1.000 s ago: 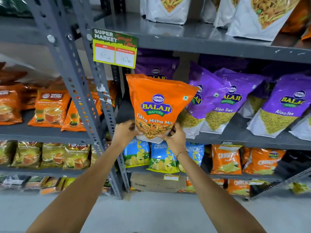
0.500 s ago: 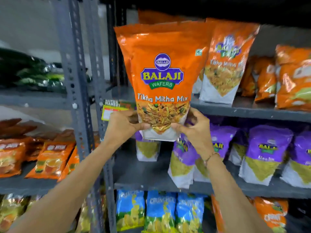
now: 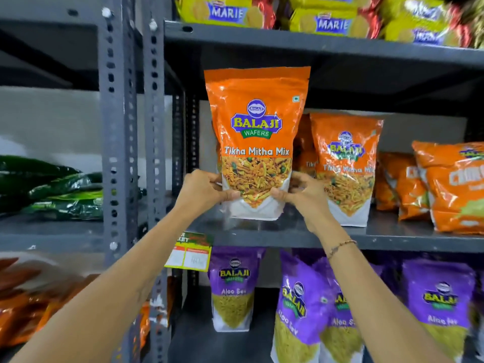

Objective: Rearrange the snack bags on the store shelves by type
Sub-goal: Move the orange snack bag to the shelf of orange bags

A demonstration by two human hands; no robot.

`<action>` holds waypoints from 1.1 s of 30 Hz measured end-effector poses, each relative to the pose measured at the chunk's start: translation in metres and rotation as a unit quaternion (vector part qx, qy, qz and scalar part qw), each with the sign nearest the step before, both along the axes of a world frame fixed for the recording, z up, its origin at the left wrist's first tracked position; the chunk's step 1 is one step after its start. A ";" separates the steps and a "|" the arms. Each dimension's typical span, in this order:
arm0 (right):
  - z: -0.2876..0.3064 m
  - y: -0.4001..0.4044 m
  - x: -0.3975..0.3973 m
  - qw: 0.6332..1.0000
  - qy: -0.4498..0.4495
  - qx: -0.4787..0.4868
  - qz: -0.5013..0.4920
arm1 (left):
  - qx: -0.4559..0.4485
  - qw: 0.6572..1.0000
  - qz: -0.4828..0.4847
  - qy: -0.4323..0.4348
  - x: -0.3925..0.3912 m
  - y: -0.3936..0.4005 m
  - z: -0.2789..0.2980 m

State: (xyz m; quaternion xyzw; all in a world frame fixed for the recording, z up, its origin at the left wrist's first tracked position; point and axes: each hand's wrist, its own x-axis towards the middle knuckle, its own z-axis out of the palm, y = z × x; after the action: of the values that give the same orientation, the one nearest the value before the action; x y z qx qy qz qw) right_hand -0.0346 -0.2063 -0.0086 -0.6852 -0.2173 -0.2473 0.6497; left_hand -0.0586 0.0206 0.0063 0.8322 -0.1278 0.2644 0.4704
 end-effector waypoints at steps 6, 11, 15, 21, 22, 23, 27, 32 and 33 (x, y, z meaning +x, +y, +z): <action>-0.018 0.003 0.048 0.999 0.047 -0.007 -0.014 | -0.002 1.000 0.011 0.024 0.033 -0.002 -0.015; -0.025 0.003 0.061 0.999 0.051 -0.009 -0.009 | -0.008 1.000 0.003 0.024 0.042 -0.004 -0.022; -0.025 0.001 0.064 0.999 0.045 -0.017 0.004 | 0.001 1.000 0.007 0.015 0.045 -0.002 -0.024; -0.022 -0.001 0.065 0.998 0.041 -0.038 0.013 | 0.024 1.000 0.012 0.006 0.046 -0.004 -0.024; -0.021 -0.002 0.065 0.998 0.043 -0.042 0.017 | 0.026 1.000 0.013 0.005 0.046 -0.004 -0.024; -0.021 -0.002 0.065 0.998 0.046 -0.046 0.021 | 0.028 0.999 0.015 0.003 0.045 -0.004 -0.024; -0.022 -0.003 0.063 0.997 0.052 -0.050 0.033 | 0.033 0.999 0.028 -0.003 0.044 -0.005 -0.027; -0.023 -0.003 0.062 0.997 0.053 -0.052 0.029 | 0.041 0.999 0.024 -0.001 0.043 -0.005 -0.027; -0.024 -0.003 0.062 0.997 0.051 -0.056 0.026 | 0.044 0.999 0.025 0.001 0.043 -0.004 -0.027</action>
State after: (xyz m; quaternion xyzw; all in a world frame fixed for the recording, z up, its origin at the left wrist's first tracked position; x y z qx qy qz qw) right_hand 0.0273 -0.2091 -0.0321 -0.7260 -0.2154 -0.1826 0.6270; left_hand -0.0156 0.0165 -0.0207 0.8552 -0.1184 0.2693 0.4267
